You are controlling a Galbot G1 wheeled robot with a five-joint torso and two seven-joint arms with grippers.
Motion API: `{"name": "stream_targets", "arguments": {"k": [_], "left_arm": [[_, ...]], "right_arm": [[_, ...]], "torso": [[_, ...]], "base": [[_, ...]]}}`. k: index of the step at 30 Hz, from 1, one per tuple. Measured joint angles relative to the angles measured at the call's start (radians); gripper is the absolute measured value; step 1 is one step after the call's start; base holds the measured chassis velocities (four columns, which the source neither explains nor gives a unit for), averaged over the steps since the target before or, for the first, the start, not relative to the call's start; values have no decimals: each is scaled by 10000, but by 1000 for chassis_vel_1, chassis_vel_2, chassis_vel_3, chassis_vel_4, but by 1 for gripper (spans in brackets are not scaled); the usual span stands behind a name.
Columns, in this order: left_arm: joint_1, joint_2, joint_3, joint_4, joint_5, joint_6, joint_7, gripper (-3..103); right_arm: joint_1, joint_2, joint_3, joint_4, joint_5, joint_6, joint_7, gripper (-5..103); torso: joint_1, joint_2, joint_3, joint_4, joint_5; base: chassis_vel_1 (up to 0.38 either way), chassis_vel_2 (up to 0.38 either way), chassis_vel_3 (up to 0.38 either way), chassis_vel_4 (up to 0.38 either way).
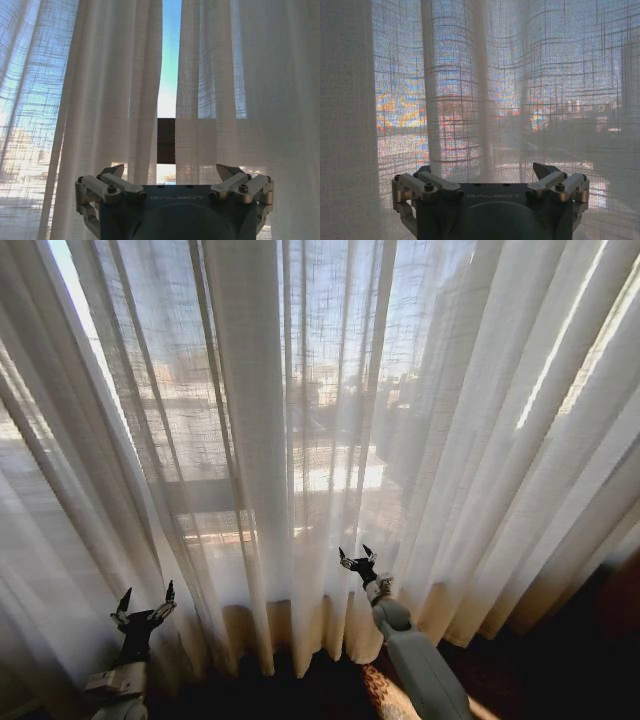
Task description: Open the curtains by pulling them apart, changing their state from closed to fully open.
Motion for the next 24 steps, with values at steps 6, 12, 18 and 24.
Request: {"name": "stream_targets", "arguments": {"k": [6, 12, 18, 24], "left_arm": [[0, 0, 0, 0, 0, 0, 0, 100], [0, 0, 0, 0, 0, 0, 0, 100], [0, 0, 0, 0, 0, 0, 0, 100], [0, 0, 0, 0, 0, 0, 0, 100]], "right_arm": [[428, 141, 21, -676, -307, 150, 88, 100], [320, 172, 42, -653, -403, 275, 57, 90], [163, 155, 48, -508, -421, 303, 19, 68], [134, 145, 48, -464, -310, 489, -170, 41]], "torso": [[0, 1, 0, -1, 1], [0, 2, -1, -1, 1], [-1, 2, -1, -1, 1], [0, 2, -1, -1, 0]], "base": [[0, 0, 0, 0], [0, 0, 0, 0], [0, 0, 0, 0], [0, 0, 0, 0]]}}
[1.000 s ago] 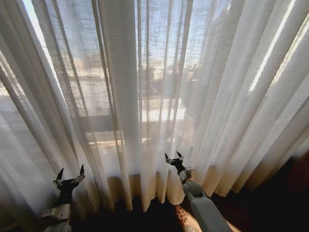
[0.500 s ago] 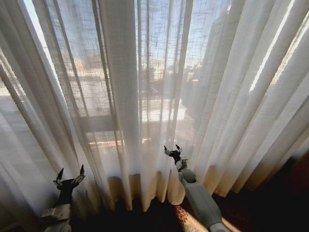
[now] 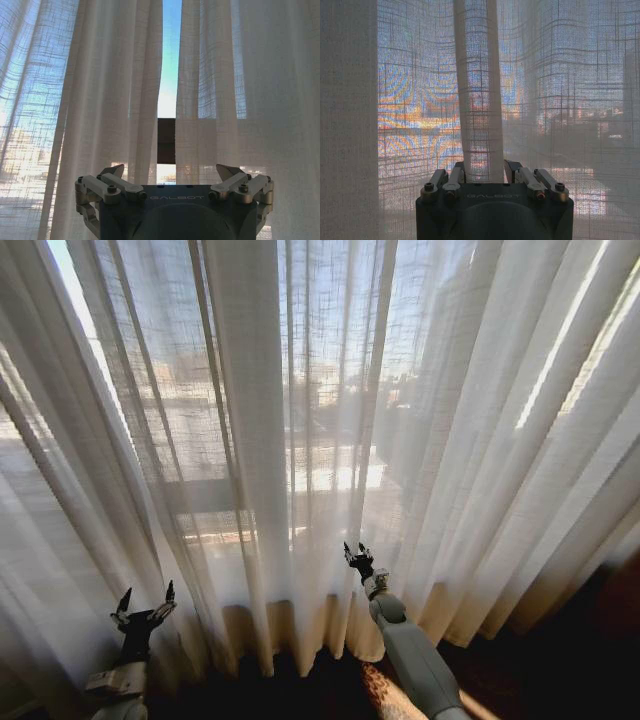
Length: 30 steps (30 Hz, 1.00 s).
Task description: Open the curtains by pulling them apart, changing their state from closed to fully open.
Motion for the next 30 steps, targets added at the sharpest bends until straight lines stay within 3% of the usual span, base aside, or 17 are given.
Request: {"name": "stream_targets", "arguments": {"k": [1, 3, 7, 9, 12, 30], "left_arm": [[0, 0, 0, 0, 0, 0, 0, 100], [0, 0, 0, 0, 0, 0, 0, 100], [0, 0, 0, 0, 0, 0, 0, 100], [0, 0, 0, 0, 0, 1, 0, 100], [0, 0, 0, 1, 0, 0, 0, 100], [1, 0, 0, 1, 0, 0, 0, 100]], "right_arm": [[6, 2, 6, -14, 76, 68, -55, 36], [9, 4, 16, -35, 133, 131, -108, 36], [15, 25, 170, -243, 462, 607, -791, 14], [13, 32, 227, -270, 505, 680, -947, 14], [-52, 23, 322, -272, 469, 797, -1196, 2], [-221, -267, 455, -134, 683, 479, -1339, 0]], "torso": [[0, 0, 0, 0, 0], [0, 0, 0, 0, 0], [0, 0, 0, 0, 1], [0, 0, 0, 0, 1], [0, 0, 0, 0, 0], [-1, 1, -1, 2, 1]], "base": [[0, 0, 0, 0], [0, 0, 0, 0], [0, 0, 0, 0], [0, 0, 0, 0], [0, 0, 0, 0], [-18, -14, 18, 12]]}}
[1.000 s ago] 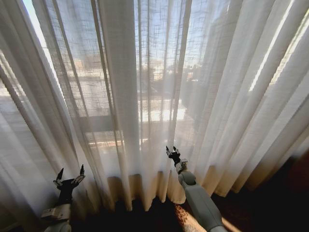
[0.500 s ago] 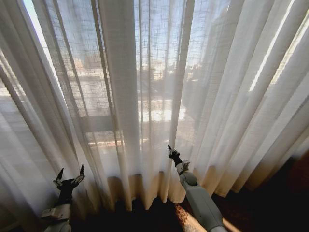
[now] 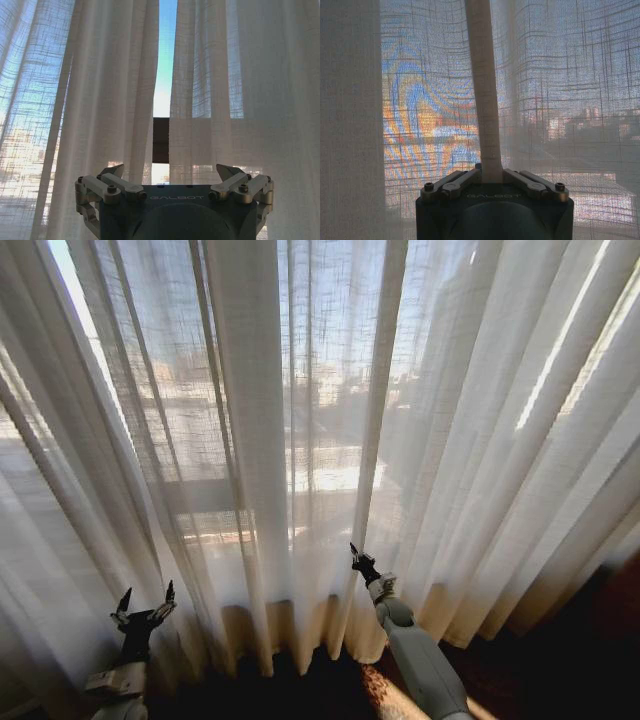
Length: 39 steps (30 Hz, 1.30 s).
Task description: Open the curtains by pulling them apart, changing their state from closed to fully open.
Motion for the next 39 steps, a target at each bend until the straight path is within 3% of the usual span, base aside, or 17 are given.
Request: {"name": "stream_targets", "arguments": {"k": [17, 39], "left_arm": [[-1, 0, -1, 0, 0, 0, -1, 100], [0, 0, 0, -1, 0, 0, -1, 100]], "right_arm": [[-102, -268, 171, 138, 196, -34, -109, 0], [-169, -325, 260, 67, 202, 36, -221, 0]], "torso": [[0, 0, 0, -1, 0], [0, 0, 1, -2, 2]], "base": [[-248, -220, 264, 220], [-387, -319, 391, 319]]}}
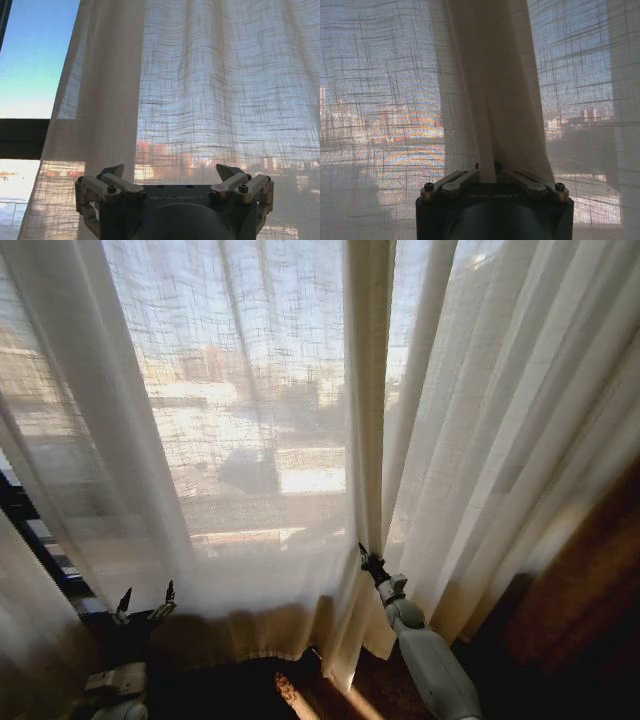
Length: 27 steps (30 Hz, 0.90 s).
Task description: Open the curtains by pulling them apart, changing their state from closed to fully open.
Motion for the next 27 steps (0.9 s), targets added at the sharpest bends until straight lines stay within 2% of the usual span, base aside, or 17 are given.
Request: {"name": "stream_targets", "arguments": {"k": [24, 27], "left_arm": [[-1, 0, 0, 0, 0, 0, 0, 100], [0, 0, 0, 1, 0, 0, 0, 100]], "right_arm": [[-132, -209, 194, 36, 251, 22, -28, 0], [-89, -208, 176, -56, 322, 227, -7, 0]], "torso": [[3, -1, 0, 0, -5], [1, -2, 1, 0, -2]], "base": [[-397, -315, 389, 317], [-311, -350, 328, 344]]}}
